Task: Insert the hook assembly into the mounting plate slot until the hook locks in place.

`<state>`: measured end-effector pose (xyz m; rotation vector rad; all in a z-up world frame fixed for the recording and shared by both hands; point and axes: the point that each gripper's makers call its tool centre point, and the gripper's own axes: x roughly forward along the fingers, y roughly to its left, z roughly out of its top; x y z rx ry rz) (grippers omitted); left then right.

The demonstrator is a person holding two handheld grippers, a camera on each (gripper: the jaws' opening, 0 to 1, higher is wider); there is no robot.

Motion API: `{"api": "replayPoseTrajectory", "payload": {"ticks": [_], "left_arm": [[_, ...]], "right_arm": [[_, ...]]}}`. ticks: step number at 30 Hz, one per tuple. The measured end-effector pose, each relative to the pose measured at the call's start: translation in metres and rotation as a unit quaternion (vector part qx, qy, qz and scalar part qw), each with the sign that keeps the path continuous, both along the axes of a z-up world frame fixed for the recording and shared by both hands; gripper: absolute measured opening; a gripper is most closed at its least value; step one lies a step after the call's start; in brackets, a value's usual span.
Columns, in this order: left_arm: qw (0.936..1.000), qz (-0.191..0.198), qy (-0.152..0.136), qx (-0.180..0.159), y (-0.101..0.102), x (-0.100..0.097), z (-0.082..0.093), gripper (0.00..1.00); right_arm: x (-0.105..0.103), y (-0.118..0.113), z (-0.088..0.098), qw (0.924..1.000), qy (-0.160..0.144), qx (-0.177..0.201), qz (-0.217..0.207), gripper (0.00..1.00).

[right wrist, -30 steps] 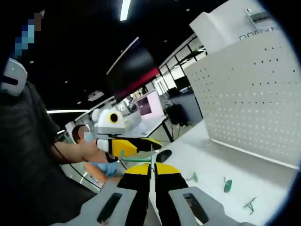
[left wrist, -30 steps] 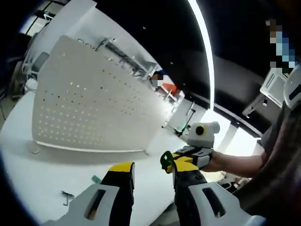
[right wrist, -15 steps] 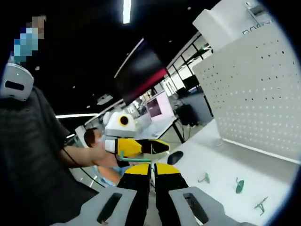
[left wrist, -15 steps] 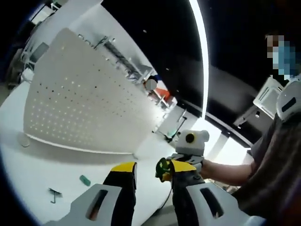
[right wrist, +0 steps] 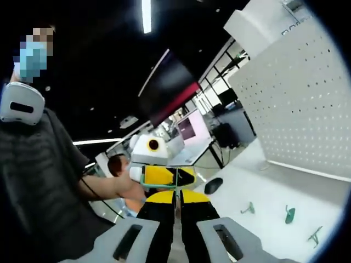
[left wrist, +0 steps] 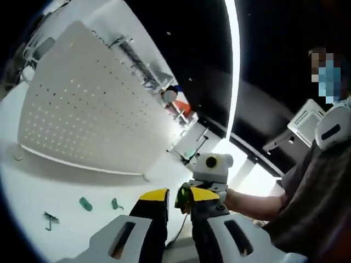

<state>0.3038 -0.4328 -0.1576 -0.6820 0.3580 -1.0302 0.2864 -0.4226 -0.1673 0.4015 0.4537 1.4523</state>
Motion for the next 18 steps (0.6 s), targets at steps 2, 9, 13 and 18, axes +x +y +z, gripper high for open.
{"api": "replayPoseTrajectory", "payload": {"ticks": [2, 9, 13, 18], "left_arm": [[1.0000, -0.009, -0.004, -0.002, -0.002, -0.003, 0.002, 0.09], [0.9996, -0.026, 0.000, -0.007, -0.006, -0.006, 0.004, 0.08], [0.9992, -0.040, 0.000, -0.006, -0.010, -0.009, 0.004, 0.07], [0.9990, -0.044, -0.009, 0.004, -0.013, -0.012, 0.004, 0.04]], "right_arm": [[-0.001, 0.000, 0.000, 1.0000, 0.006, 0.003, 0.004, 0.01], [-0.003, -0.001, 0.002, 0.9994, 0.020, 0.018, 0.022, 0.01], [-0.007, -0.001, 0.002, 0.9979, 0.037, 0.029, 0.045, 0.01], [-0.010, -0.001, 0.001, 0.9977, 0.037, 0.028, 0.049, 0.03]]}}
